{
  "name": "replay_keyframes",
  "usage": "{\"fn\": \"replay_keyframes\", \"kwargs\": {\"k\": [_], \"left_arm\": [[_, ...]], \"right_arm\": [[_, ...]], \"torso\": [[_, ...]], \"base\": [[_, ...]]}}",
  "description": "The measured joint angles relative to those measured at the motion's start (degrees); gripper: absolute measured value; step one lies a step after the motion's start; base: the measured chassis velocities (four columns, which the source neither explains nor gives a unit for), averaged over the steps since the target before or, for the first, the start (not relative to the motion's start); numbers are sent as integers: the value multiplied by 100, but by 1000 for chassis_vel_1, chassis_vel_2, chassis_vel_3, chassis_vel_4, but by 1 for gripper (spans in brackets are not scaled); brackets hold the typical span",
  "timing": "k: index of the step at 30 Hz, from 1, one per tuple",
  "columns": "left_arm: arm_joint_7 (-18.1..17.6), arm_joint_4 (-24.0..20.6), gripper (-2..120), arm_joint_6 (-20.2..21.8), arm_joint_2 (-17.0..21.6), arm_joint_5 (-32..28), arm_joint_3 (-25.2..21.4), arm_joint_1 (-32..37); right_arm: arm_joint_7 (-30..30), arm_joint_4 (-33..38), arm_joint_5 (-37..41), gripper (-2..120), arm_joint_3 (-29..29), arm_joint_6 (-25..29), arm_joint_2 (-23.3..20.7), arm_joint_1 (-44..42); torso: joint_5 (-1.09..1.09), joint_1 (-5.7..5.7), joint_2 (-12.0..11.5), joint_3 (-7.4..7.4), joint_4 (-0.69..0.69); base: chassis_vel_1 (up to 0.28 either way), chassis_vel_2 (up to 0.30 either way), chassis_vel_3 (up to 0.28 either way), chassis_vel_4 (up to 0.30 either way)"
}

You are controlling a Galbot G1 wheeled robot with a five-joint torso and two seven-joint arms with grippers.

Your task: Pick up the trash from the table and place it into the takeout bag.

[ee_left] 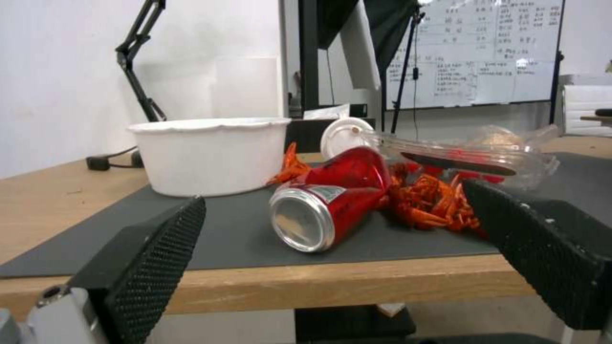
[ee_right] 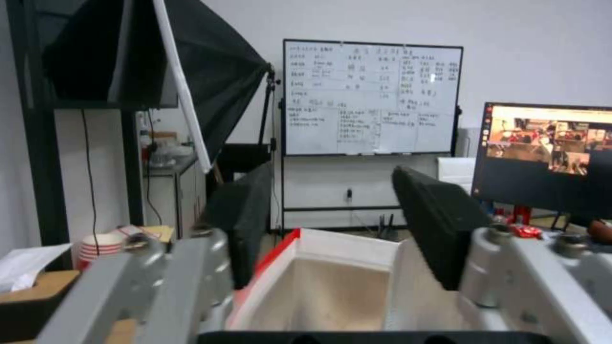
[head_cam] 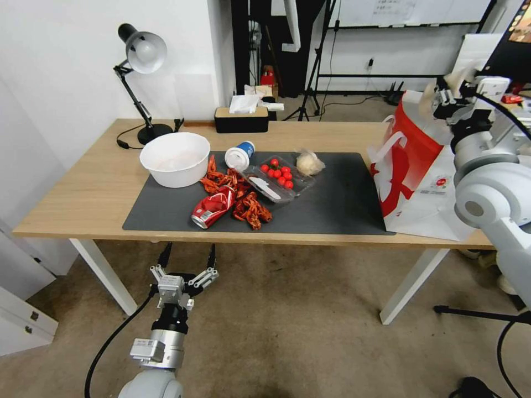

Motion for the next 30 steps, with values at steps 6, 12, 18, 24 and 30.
{"fn": "replay_keyframes", "kwargs": {"k": [6,12,18,24,30], "left_arm": [[1,-6,100,0,23,-28,3,-2],[2,-28,100,1,53,-84,-6,-1],[3,-47,100,5,68,-110,-26,-4],[13,-87,100,6,88,-187,-75,4],[22,-142,100,7,121,-271,-135,36]], "right_arm": [[76,98,68,79,-12,-187,-7,-60],[2,197,82,97,-13,-194,-11,-114],[-221,523,184,100,24,156,16,-359],[-729,1119,411,100,232,788,143,-1218],[-1137,1564,71,100,480,1433,549,-2479]], "torso": [[0,0,0,0,0],[0,0,0,0,0],[0,0,0,0,1],[-1,0,0,0,0],[0,0,0,0,0]], "base": [[0,0,0,0],[0,0,0,0],[0,0,0,0],[0,0,0,0],[0,0,0,0]]}}
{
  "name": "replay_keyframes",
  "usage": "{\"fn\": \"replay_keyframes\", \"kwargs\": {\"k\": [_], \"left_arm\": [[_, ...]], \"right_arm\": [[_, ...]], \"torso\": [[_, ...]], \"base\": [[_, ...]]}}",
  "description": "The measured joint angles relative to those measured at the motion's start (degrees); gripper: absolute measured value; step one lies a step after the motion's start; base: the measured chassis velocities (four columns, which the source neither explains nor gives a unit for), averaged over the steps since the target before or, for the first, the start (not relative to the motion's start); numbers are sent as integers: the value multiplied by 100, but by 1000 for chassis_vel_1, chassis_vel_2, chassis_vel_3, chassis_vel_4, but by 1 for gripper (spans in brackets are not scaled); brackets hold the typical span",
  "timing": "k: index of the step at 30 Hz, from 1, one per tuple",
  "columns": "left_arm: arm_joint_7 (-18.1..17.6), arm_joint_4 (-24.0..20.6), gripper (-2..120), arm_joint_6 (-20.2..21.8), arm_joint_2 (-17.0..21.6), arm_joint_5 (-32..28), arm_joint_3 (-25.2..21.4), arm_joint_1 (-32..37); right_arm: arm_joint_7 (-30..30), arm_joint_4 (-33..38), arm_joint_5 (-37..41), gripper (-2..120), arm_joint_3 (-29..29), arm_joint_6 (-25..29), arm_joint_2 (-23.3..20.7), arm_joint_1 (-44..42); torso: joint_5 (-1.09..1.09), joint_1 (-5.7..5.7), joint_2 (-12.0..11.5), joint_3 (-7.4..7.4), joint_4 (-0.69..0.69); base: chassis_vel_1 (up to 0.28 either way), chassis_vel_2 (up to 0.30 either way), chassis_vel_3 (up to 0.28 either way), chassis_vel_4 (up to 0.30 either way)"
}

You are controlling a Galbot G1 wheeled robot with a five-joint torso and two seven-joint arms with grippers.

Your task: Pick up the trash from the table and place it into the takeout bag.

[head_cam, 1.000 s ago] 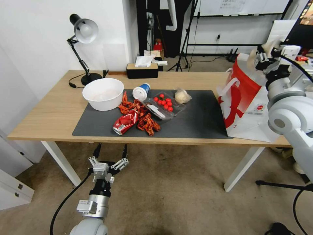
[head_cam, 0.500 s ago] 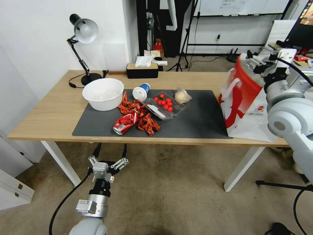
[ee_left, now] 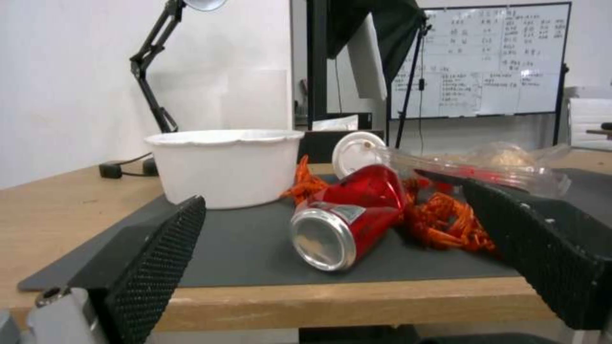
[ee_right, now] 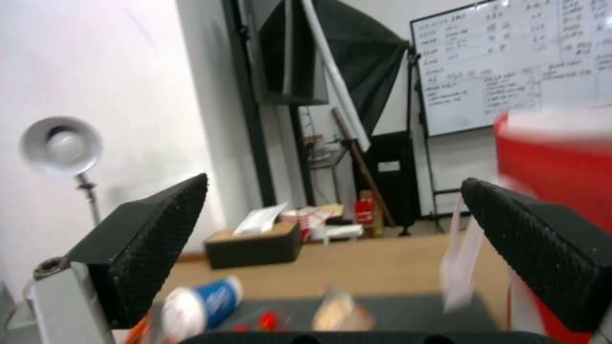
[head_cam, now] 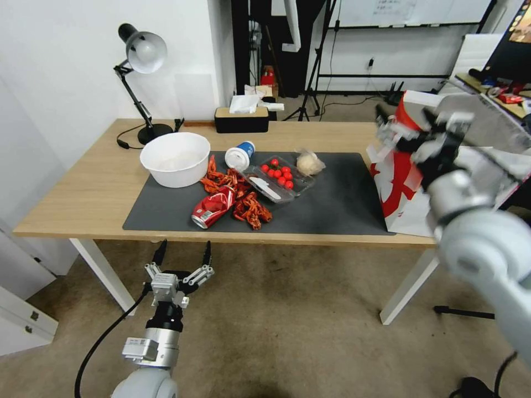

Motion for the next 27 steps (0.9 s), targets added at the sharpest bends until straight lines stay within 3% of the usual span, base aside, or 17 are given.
{"fn": "replay_keyframes", "kwargs": {"k": [2,5,6,8,11,17,27], "left_arm": [[1,-8,100,0,4,-15,-7,11],[13,-34,100,-8,18,-55,-9,50],[13,-34,100,-8,18,-55,-9,50],[21,-4,100,-64,1,-54,5,68],[28,27,100,-95,-7,-48,25,101],[49,26,100,-170,7,-46,33,155],[52,17,100,-179,56,-63,37,232]], "right_arm": [[-132,75,-209,100,49,183,132,-350],[-709,80,-1156,100,73,1076,696,-1652],[-709,80,-1156,100,73,1076,696,-1652],[-1003,-258,-1855,100,-40,1817,1184,-2612],[-1241,-783,-2119,100,-122,2259,1474,-2963],[-1318,-1227,-2277,100,-186,2329,1719,-3130],[-1161,-1356,-2417,100,-233,2254,1867,-3254]], "torso": [[1,0,0,0,-1],[0,-1,0,-1,-1],[0,-1,0,-1,-1],[0,-1,0,0,-3],[0,0,0,0,-1],[-1,-1,0,0,0],[0,0,0,0,0]], "base": [[0,0,0,0],[0,0,0,0],[0,0,0,0],[0,0,0,0],[0,0,0,0],[0,0,0,0],[0,0,0,0]]}}
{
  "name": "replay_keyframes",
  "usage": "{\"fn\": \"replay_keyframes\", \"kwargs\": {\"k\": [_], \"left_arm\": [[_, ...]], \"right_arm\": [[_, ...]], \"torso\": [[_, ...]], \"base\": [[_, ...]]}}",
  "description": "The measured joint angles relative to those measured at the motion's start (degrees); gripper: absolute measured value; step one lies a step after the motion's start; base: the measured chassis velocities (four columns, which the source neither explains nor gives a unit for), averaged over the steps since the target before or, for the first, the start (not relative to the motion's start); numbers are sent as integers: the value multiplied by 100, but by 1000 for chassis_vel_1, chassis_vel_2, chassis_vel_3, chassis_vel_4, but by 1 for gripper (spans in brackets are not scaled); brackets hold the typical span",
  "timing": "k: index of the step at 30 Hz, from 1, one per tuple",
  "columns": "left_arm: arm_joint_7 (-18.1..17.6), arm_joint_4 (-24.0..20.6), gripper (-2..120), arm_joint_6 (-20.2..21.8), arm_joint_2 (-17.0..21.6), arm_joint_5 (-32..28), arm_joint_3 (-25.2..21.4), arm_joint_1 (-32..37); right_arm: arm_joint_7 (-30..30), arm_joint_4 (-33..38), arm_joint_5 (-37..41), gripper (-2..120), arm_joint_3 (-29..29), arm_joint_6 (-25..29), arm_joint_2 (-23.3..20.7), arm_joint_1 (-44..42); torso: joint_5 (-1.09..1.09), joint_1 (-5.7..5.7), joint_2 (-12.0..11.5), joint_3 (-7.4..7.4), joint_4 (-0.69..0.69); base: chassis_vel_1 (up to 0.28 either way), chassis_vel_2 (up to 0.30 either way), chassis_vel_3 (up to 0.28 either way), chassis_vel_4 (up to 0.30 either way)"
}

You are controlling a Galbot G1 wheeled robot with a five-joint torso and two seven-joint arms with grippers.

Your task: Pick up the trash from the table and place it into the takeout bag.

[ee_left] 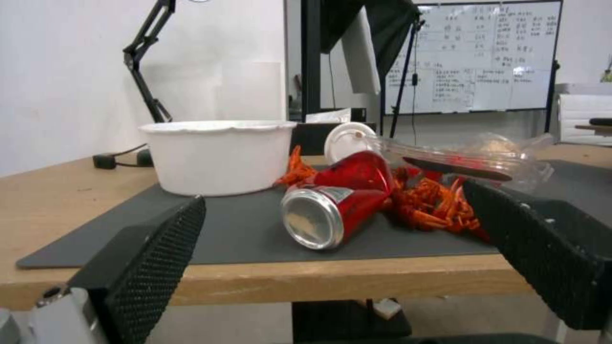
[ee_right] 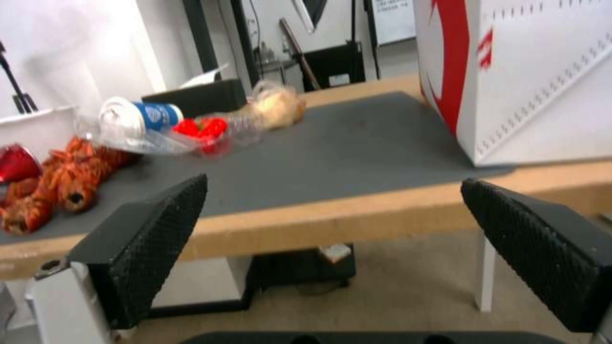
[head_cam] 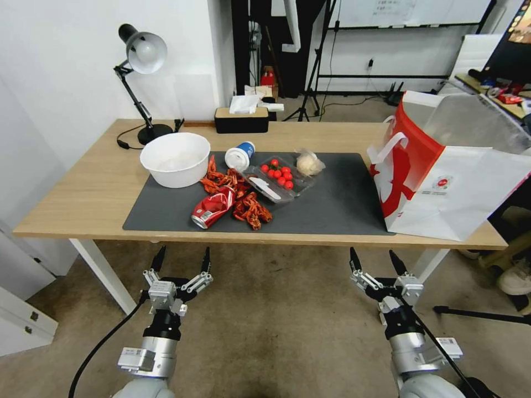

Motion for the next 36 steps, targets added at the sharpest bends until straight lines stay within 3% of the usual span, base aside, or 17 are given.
{"fn": "replay_keyframes", "kwargs": {"k": [13,25,26,36], "left_arm": [[21,59,100,-50,50,-90,-5,-9],[20,96,100,-4,63,-110,-14,-125],[19,95,100,4,76,-111,-19,-133],[18,32,100,5,85,-87,-28,-82]], "right_arm": [[17,-80,-57,100,-66,-78,102,28],[282,67,-52,100,-444,-652,-91,757],[350,102,61,100,-639,-900,-227,1257],[523,-319,387,100,-1420,-1329,-388,2826]], "torso": [[0,0,0,0,0],[0,0,0,0,-2],[0,0,0,1,1],[1,0,0,1,0]], "base": [[0,0,0,0],[0,0,0,0],[0,0,0,0],[0,0,0,0]]}}
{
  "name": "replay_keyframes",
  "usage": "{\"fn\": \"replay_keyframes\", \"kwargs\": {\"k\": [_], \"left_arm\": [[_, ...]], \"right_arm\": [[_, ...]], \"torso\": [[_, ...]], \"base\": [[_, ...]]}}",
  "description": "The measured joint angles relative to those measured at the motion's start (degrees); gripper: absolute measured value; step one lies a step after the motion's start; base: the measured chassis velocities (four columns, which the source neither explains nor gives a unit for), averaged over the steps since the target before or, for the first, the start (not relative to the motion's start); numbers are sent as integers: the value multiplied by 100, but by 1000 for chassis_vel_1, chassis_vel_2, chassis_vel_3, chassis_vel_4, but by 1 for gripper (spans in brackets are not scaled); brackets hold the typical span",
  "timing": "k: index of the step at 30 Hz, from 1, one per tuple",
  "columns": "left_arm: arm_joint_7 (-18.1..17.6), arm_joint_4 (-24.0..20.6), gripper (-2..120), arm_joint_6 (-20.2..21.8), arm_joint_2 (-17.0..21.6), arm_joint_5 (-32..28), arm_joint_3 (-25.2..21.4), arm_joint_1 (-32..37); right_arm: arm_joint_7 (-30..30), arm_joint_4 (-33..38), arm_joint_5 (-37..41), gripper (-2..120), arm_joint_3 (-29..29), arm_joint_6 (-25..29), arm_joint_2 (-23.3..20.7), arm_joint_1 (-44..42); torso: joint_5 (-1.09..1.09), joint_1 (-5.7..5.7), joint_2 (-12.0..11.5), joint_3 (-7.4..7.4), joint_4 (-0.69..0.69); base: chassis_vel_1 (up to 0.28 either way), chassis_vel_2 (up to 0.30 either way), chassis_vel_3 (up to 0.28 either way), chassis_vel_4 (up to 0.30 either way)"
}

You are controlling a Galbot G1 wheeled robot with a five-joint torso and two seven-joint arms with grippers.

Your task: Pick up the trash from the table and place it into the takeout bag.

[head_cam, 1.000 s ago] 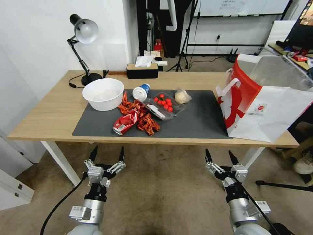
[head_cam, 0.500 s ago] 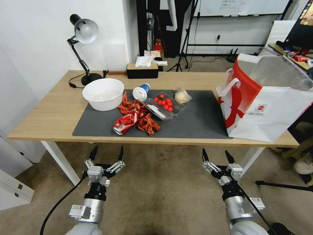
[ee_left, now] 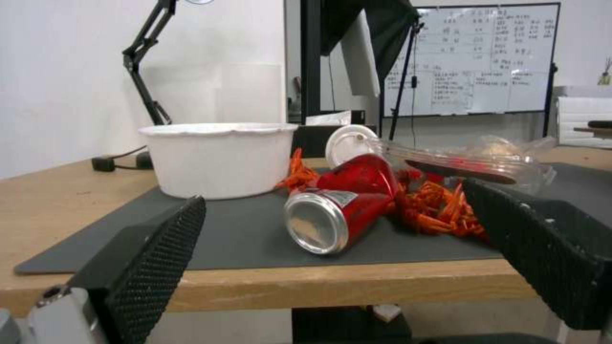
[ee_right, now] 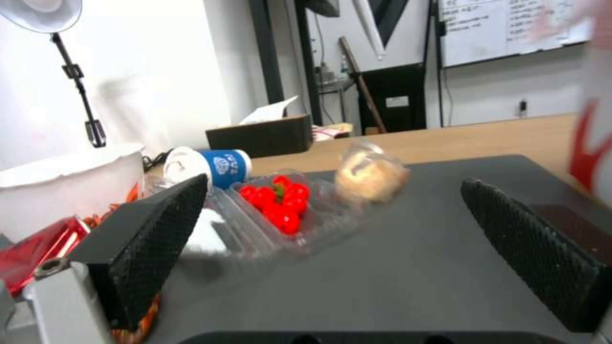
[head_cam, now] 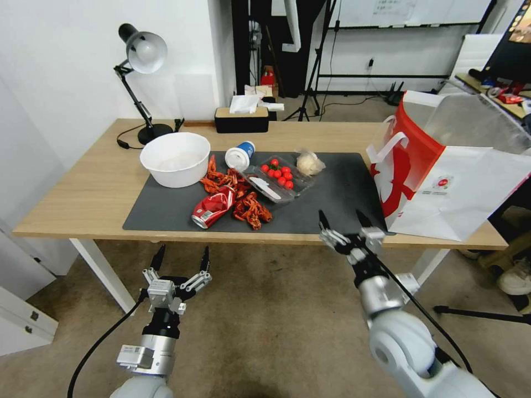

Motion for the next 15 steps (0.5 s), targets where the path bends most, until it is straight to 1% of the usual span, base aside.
{"fn": "replay_keyframes", "kwargs": {"k": [1,2,4,5,7,8,10,11,14,15], "left_arm": [[0,-8,100,0,3,7,4,-1],[0,-8,100,0,3,7,4,-1],[5,-18,100,0,1,24,15,-1],[5,-18,100,0,1,24,15,-1],[12,-20,100,0,-18,70,31,11],[12,-20,100,0,-18,70,31,11],[23,-23,100,-3,-51,125,52,24],[23,-23,100,-3,-51,125,52,24],[30,-20,100,-5,-54,131,48,8],[30,-20,100,-5,-54,131,48,8]], "right_arm": [[68,-126,63,100,-151,-72,-11,298],[68,-126,63,100,-151,-72,-11,298],[206,-356,230,100,-415,-201,-30,841],[206,-356,230,100,-415,-201,-30,841],[359,-601,439,100,-653,-329,-16,1357],[359,-601,439,100,-653,-329,-16,1357],[538,-802,669,100,-834,-537,10,1782],[538,-802,669,100,-834,-537,10,1782],[912,-1172,995,100,-1150,-898,92,2480],[912,-1172,995,100,-1150,-898,92,2480]], "torso": [[1,0,0,0,-1],[1,0,0,0,-1],[0,0,0,0,-1],[0,0,0,0,-1],[-1,0,0,0,0],[-1,0,0,0,0],[-1,0,0,0,-1],[-1,0,0,0,-1],[0,1,0,0,-1],[0,1,0,0,-1]], "base": [[0,0,0,0],[0,0,0,0],[0,0,0,0],[0,0,0,0],[0,0,0,0],[0,0,0,0],[0,0,0,0],[0,0,0,0],[0,0,0,0],[0,0,0,0]]}}
